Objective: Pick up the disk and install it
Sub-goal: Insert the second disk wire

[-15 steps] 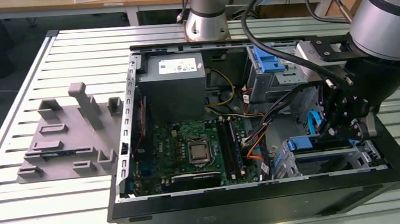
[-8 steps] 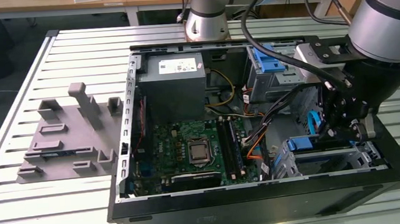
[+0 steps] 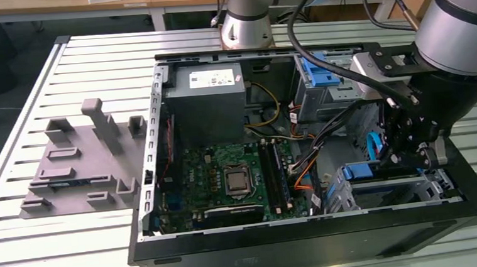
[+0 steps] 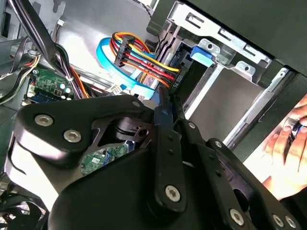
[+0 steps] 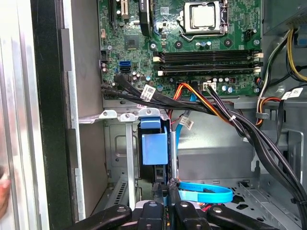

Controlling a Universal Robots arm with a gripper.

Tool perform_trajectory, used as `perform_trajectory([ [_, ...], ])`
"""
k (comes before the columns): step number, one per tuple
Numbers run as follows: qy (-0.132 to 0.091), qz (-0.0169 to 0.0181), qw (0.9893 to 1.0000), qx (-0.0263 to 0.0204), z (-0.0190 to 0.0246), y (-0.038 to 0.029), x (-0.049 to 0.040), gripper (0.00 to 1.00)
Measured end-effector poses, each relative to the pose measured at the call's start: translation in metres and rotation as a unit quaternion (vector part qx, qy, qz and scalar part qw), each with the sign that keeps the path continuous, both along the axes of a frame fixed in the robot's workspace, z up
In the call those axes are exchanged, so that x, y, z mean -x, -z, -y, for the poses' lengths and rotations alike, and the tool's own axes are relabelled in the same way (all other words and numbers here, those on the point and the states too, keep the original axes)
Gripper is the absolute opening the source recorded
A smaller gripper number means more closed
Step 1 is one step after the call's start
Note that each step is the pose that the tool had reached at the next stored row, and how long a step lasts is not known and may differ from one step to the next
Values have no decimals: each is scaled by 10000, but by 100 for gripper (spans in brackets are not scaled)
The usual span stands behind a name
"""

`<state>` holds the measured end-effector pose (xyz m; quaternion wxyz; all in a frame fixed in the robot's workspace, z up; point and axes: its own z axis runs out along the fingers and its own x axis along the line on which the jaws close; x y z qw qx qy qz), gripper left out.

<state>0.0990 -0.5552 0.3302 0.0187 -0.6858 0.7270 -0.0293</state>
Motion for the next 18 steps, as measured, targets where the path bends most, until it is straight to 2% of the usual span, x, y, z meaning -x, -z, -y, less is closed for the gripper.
perform_trajectory([
  [6,0,0,10000,-2,1,3,0,17],
  [7,0,0,10000,-2,1,2,0,23],
  [12,0,0,10000,0,1,-1,0,25],
  [13,0,0,10000,0,1,-4,0,31],
  [18,0,0,10000,-1,1,-39,0,31],
])
